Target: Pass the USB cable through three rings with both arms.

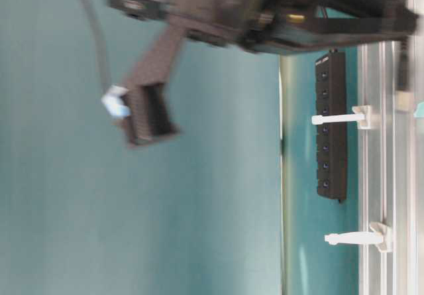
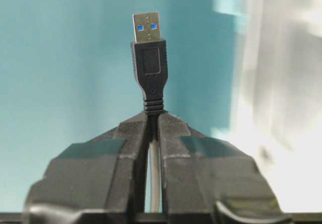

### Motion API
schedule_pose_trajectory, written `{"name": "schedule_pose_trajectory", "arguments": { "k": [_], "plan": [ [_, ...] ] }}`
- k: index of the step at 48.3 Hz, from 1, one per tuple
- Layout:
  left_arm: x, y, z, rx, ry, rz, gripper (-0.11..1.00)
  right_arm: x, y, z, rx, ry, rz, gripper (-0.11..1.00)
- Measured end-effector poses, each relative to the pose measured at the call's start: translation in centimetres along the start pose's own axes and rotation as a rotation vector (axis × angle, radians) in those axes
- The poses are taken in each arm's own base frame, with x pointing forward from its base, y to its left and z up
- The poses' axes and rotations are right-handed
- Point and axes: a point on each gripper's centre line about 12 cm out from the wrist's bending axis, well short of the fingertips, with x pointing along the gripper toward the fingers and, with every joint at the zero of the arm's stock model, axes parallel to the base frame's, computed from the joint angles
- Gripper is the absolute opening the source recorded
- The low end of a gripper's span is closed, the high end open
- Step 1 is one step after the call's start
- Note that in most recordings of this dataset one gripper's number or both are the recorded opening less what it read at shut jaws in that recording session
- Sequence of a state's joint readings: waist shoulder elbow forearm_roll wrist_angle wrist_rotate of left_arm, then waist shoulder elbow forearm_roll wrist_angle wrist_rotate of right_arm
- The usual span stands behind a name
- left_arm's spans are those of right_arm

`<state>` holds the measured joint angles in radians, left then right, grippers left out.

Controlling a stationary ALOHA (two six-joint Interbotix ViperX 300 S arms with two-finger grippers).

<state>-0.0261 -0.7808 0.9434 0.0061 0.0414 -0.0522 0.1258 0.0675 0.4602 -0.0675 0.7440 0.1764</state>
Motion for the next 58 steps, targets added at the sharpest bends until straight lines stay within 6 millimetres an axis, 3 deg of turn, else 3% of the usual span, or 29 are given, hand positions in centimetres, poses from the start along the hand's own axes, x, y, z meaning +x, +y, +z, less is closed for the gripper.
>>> {"name": "schedule_pose_trajectory", "arguments": {
  "k": [14,22,37,58],
  "plan": [
    [0.0,0.1,0.0,-0.001,-0.002,0.003,0.61,-4.6,-1.7,-1.5,-0.037,0.090,-0.098,-0.09],
    [-0.2,0.1,0.3,-0.001,-0.012,0.004,0.61,-6.2,-3.0,-1.9,-0.036,0.099,-0.142,-0.09],
    [-0.7,0.0,0.5,-0.002,-0.020,0.002,0.61,-7.4,-5.1,-4.5,-0.017,0.129,-0.196,-0.09],
    [-0.9,0.3,0.6,-0.003,-0.024,0.014,0.61,-8.5,-6.1,-11.3,-0.006,0.114,-0.207,-0.09]
  ]
}}
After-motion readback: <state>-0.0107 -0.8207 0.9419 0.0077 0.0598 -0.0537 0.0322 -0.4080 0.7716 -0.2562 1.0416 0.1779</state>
